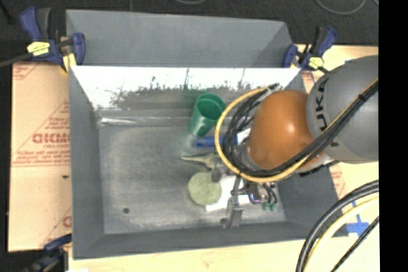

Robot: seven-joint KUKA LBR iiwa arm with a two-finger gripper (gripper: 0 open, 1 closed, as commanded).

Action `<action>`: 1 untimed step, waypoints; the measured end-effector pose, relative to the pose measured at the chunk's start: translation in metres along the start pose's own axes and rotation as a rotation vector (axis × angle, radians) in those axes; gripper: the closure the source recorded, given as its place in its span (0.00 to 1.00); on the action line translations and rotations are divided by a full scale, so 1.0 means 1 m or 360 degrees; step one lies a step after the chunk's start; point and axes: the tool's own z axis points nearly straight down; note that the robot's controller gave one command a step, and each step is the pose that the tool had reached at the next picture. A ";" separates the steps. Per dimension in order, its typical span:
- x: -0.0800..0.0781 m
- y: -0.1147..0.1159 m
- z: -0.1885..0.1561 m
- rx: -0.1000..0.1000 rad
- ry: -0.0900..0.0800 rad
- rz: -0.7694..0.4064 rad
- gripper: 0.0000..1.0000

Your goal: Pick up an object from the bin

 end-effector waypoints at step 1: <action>-0.002 0.000 -0.004 0.0000 -0.0013 0.0000 0.00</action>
Offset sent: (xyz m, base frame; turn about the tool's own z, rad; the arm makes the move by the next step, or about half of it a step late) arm 0.0228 0.0067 -0.0583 0.0132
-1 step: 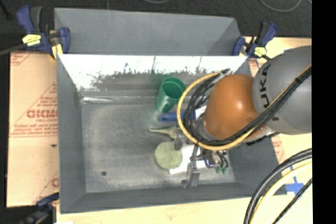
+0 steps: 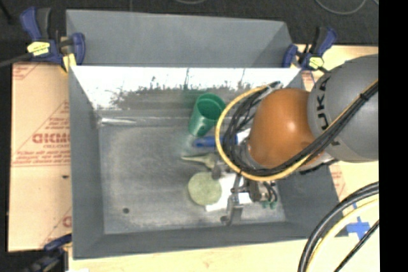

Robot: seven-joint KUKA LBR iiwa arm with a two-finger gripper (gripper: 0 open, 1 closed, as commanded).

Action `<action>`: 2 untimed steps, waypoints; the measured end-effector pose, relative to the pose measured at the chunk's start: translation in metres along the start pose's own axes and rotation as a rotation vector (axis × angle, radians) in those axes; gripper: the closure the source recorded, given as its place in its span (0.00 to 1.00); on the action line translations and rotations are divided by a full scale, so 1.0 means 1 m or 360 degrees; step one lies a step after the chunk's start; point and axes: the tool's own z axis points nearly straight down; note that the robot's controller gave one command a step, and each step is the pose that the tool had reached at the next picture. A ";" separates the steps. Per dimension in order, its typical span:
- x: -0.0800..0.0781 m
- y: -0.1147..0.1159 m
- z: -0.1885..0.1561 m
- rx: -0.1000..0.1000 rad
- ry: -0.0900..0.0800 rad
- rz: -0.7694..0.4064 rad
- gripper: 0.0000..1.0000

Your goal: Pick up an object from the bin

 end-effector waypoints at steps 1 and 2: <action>-0.023 0.006 0.062 -0.0002 -0.0005 0.0013 0.00; -0.029 0.010 0.061 -0.0001 -0.0002 0.0111 0.00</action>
Offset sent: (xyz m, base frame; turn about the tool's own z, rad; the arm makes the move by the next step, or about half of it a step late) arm 0.0279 0.0109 -0.0624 0.0715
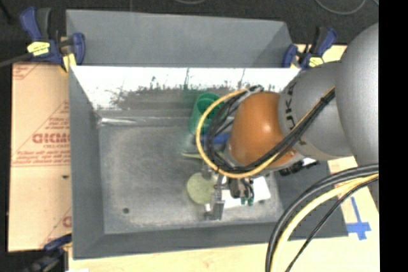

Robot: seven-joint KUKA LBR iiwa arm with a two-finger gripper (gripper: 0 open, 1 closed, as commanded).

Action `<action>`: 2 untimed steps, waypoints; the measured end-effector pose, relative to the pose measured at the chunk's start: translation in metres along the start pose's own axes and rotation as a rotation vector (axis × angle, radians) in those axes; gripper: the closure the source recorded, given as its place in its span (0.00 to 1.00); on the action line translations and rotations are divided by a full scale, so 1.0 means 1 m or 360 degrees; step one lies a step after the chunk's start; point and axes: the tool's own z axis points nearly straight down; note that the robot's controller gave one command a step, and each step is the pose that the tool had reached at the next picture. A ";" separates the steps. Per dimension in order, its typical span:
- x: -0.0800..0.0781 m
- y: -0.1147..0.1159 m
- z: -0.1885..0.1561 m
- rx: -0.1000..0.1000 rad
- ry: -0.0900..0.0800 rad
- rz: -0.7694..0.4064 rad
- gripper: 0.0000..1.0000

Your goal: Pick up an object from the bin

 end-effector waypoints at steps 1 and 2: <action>0.002 -0.003 0.000 0.0002 -0.0004 -0.0038 0.00; 0.000 -0.001 -0.001 -0.0001 -0.0004 -0.0012 0.00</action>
Offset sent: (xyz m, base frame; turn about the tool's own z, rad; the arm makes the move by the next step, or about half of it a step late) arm 0.0000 0.0000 0.0000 0.0000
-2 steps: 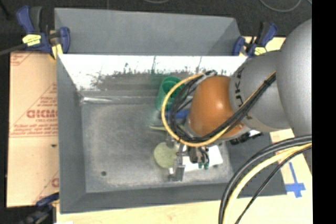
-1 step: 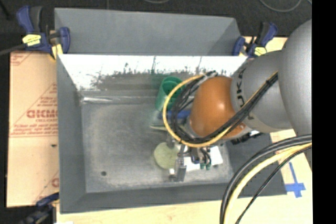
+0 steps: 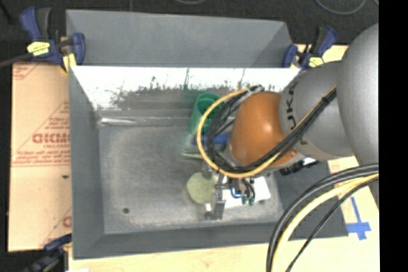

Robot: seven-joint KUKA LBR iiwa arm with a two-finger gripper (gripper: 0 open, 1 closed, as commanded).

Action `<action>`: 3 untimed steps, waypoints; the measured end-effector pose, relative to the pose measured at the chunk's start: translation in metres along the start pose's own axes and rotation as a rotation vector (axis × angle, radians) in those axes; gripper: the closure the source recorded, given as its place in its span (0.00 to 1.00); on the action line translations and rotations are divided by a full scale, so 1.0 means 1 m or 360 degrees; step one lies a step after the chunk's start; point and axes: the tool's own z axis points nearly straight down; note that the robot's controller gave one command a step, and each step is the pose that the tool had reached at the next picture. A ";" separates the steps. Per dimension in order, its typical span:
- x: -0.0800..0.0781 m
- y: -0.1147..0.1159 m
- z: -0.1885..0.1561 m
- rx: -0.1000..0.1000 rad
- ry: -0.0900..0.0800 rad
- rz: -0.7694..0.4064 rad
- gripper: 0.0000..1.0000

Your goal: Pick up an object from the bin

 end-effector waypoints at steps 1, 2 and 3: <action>0.002 -0.001 -0.001 0.0001 0.0006 -0.0027 1.00; 0.002 -0.001 -0.001 0.0001 0.0006 -0.0027 1.00; 0.002 -0.001 -0.002 0.0001 0.0005 -0.0027 1.00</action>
Offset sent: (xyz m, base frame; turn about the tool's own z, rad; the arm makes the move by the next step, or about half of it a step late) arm 0.0000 0.0000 0.0000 0.0000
